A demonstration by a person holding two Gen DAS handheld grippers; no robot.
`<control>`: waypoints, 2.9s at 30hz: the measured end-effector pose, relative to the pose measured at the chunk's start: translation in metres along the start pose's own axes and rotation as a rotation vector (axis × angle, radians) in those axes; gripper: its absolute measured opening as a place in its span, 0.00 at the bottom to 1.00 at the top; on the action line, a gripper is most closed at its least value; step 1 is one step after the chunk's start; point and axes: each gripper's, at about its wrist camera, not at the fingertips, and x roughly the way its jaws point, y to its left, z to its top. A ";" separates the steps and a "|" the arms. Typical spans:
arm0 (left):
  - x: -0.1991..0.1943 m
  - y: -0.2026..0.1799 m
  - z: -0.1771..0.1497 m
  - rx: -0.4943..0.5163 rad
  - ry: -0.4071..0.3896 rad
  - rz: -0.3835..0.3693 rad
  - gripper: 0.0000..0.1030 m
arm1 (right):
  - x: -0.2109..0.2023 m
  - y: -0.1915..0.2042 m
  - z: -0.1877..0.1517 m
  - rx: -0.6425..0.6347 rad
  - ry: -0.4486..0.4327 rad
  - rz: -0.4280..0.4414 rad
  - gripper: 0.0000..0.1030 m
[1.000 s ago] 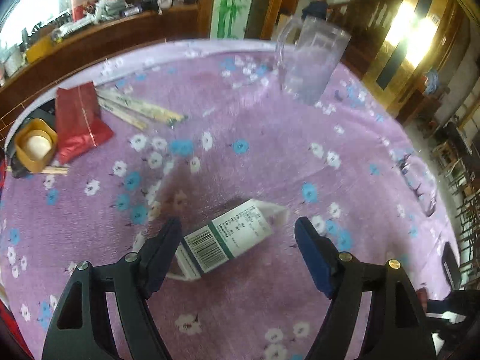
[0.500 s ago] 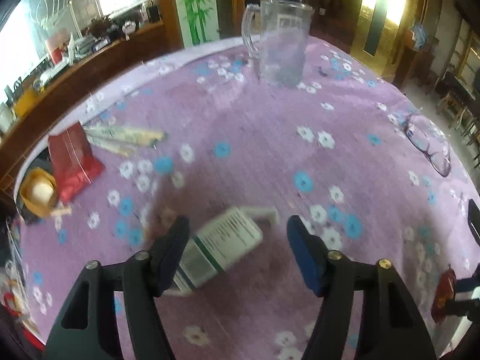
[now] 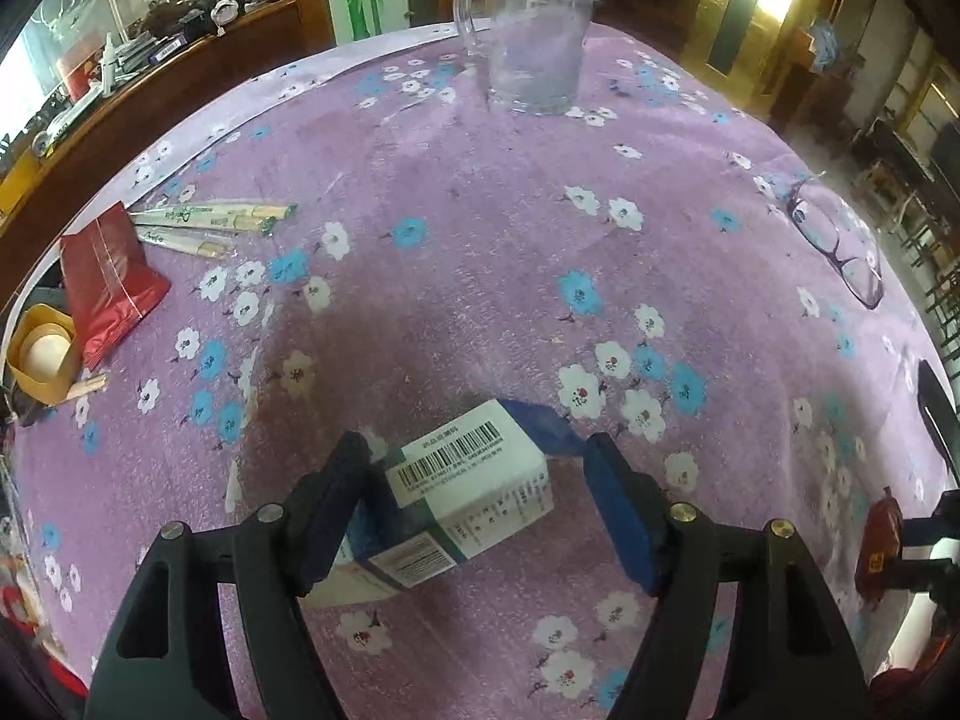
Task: Collect trash
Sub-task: 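Grasp the white medicine box with the left tool while the right tool holds the candy wrapper, then carry the medicine box and candy wrapper to the red basket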
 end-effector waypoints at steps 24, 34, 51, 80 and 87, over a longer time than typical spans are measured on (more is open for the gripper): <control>-0.045 -0.024 -0.044 0.081 -0.038 -0.031 0.79 | -0.009 0.005 -0.008 -0.007 -0.012 0.020 0.35; -0.006 0.017 -0.002 -0.036 0.000 -0.170 0.79 | -0.005 0.003 -0.019 0.005 0.011 0.020 0.35; -0.012 -0.021 -0.057 -0.154 0.018 -0.023 0.52 | -0.007 0.008 -0.014 -0.022 -0.006 0.023 0.35; -0.152 -0.053 -0.247 -0.418 -0.267 0.216 0.32 | 0.029 0.138 -0.073 -0.474 -0.041 -0.215 0.35; -0.176 -0.038 -0.278 -0.461 -0.297 0.250 0.32 | 0.033 0.187 -0.091 -0.571 -0.059 -0.207 0.35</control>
